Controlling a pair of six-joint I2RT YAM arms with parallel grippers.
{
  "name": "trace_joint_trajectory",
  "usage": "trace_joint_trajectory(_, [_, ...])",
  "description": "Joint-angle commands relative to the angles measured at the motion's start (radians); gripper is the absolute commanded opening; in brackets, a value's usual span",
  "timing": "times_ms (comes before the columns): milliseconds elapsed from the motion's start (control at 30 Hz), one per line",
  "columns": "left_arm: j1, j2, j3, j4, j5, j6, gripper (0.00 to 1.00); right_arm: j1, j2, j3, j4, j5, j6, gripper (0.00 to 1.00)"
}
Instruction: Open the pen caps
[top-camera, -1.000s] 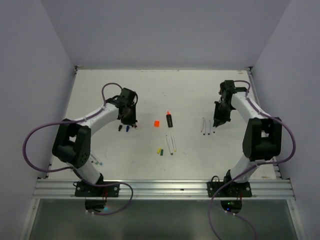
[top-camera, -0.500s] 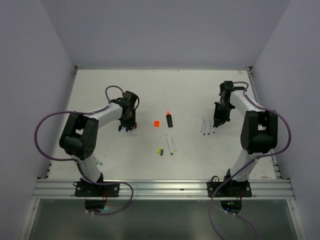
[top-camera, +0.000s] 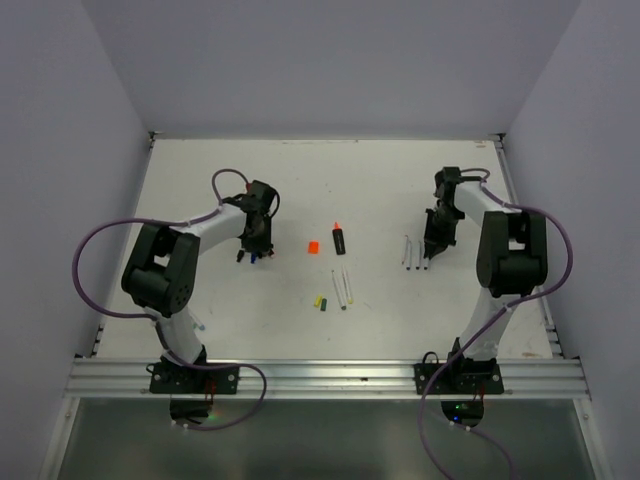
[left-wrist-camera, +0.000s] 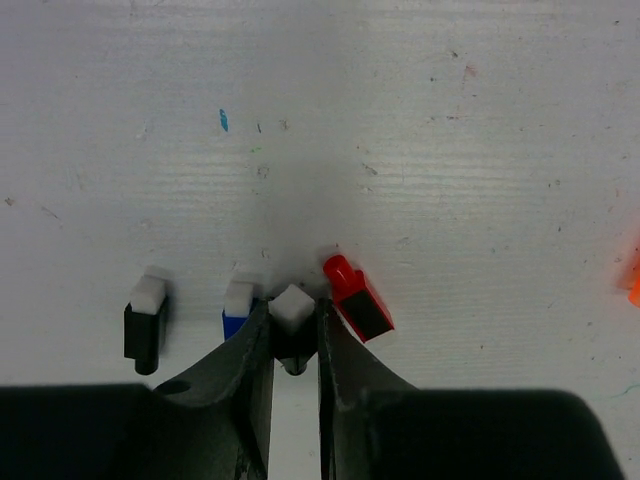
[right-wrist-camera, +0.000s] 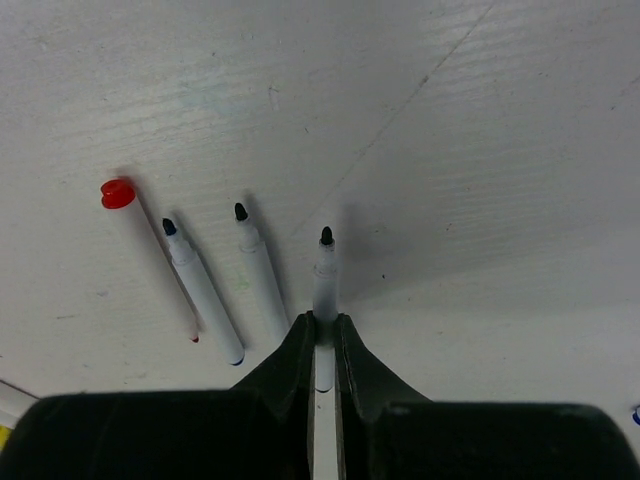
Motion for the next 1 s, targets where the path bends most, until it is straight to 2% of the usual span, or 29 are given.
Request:
trace_joint_trajectory(0, [0.008,0.019,0.008,0.030,-0.027,0.008,0.20,-0.001,0.010,0.021,0.015,0.022,-0.002,0.08])
trace_joint_trajectory(233, [0.008,-0.003,0.004,0.024,-0.026,0.002,0.35,-0.001,0.013,0.002,0.025,0.019,-0.002,0.26])
trace_joint_trajectory(567, [0.008,-0.067,0.019,-0.011,-0.024,-0.018,0.51,-0.003,-0.026,0.008,0.021,0.025,0.006,0.38])
trace_joint_trajectory(767, [0.009,-0.133,0.090,-0.103,-0.050,-0.046,0.61,0.009,-0.134,0.080,-0.053,0.028,0.037,0.43])
trace_joint_trajectory(867, [0.008,-0.175,0.154,-0.176,-0.090,-0.070,0.65,0.062,-0.187,0.140,-0.123,0.014,0.047,0.44])
trace_joint_trajectory(967, [0.009,-0.210,0.185,-0.245,-0.139,-0.102,0.68,0.167,-0.235,0.172,-0.159,0.008,0.066,0.44])
